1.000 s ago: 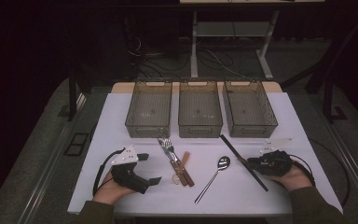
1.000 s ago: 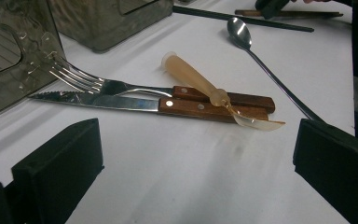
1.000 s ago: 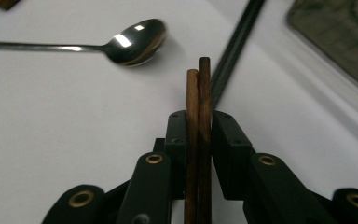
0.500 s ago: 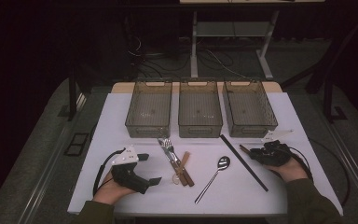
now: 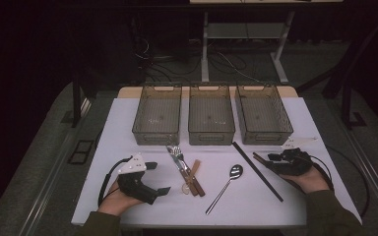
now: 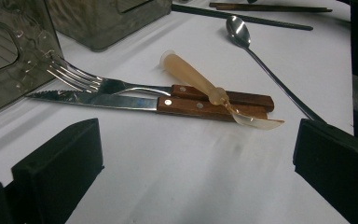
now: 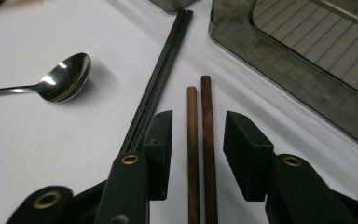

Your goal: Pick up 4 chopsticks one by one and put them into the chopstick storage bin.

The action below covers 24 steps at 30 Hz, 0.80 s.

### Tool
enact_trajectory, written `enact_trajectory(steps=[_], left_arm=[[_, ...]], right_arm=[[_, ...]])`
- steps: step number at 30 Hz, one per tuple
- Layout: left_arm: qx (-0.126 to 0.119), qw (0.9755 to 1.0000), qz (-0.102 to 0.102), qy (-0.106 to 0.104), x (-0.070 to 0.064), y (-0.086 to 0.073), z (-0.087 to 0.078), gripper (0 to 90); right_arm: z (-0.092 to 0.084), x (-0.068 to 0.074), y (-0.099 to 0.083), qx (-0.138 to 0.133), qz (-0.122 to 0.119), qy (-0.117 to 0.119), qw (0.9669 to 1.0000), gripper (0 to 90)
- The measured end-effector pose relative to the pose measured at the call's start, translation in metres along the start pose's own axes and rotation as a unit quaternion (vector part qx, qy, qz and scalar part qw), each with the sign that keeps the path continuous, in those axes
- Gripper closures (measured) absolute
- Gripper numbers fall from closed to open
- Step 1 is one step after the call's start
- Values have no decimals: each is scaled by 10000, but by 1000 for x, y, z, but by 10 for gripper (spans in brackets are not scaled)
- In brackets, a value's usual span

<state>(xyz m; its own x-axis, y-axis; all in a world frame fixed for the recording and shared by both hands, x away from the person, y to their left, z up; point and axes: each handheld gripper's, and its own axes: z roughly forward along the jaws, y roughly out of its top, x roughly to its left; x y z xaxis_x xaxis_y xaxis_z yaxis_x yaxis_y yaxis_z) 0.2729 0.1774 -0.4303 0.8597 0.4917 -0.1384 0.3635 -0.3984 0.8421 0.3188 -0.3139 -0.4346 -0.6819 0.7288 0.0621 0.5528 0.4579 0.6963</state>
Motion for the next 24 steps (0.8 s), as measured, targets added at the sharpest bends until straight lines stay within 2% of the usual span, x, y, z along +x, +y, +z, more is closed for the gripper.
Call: enact_trajectory(steps=[6, 11, 17, 21, 24], left_arm=[[-17, 10000, -4, 5, 0, 0, 0, 5], [-19, 10000, 32, 15, 0, 0, -1, 5], [-13, 10000, 20, 24, 0, 0, 0, 5], [63, 9999, 125, 33, 1, -1, -1, 5], [69, 9999, 125, 66, 1, -2, -1, 5]], right_arm=[[-17, 2, -9, 21, -17, -40, 10000, 632], [-35, 1, -19, -44, 122, -63, 9999, 621], [-47, 0, -36, 49, 85, -159, 9998, 702], [-56, -3, -49, 104, 134, -155, 9997, 760], [-57, -4, -53, 138, 89, -189, 9997, 778]])
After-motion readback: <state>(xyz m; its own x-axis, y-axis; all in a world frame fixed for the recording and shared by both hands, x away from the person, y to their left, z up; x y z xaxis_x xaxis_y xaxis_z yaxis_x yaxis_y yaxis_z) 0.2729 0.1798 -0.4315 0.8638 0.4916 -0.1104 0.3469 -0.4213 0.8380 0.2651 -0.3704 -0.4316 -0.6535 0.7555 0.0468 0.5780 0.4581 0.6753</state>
